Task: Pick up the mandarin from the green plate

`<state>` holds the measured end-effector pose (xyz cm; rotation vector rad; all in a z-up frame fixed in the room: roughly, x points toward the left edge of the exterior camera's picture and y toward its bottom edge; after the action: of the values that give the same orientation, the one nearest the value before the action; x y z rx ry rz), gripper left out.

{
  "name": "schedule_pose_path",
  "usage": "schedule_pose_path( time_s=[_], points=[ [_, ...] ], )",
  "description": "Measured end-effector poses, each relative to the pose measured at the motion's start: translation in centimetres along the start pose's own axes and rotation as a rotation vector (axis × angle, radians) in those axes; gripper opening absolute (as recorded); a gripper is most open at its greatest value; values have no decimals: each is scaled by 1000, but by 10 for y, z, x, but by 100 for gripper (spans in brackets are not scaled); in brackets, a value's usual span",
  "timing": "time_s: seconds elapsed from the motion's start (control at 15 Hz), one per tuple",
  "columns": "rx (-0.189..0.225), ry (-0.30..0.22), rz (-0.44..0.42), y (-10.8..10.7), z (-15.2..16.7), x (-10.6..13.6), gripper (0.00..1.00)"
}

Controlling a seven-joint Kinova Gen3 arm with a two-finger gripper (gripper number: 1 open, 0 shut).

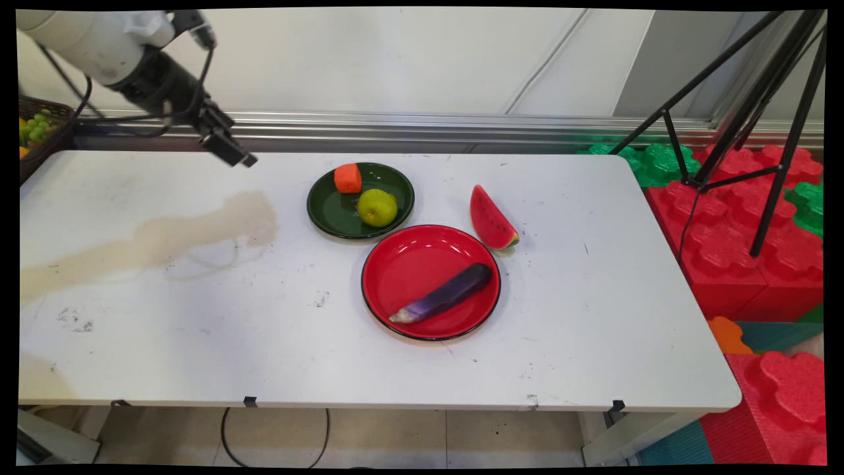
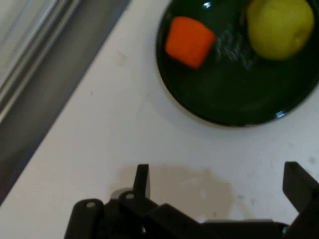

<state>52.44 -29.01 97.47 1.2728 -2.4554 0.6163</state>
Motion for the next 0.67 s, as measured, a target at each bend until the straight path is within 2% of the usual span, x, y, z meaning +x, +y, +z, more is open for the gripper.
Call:
schedule_pose_path(
  time_s=[0.4, 0.67],
  points=[
    [47, 9, -32, -8, 36, 36, 100],
    [61, -10, -5, -8, 71, 61, 100]
  ],
)
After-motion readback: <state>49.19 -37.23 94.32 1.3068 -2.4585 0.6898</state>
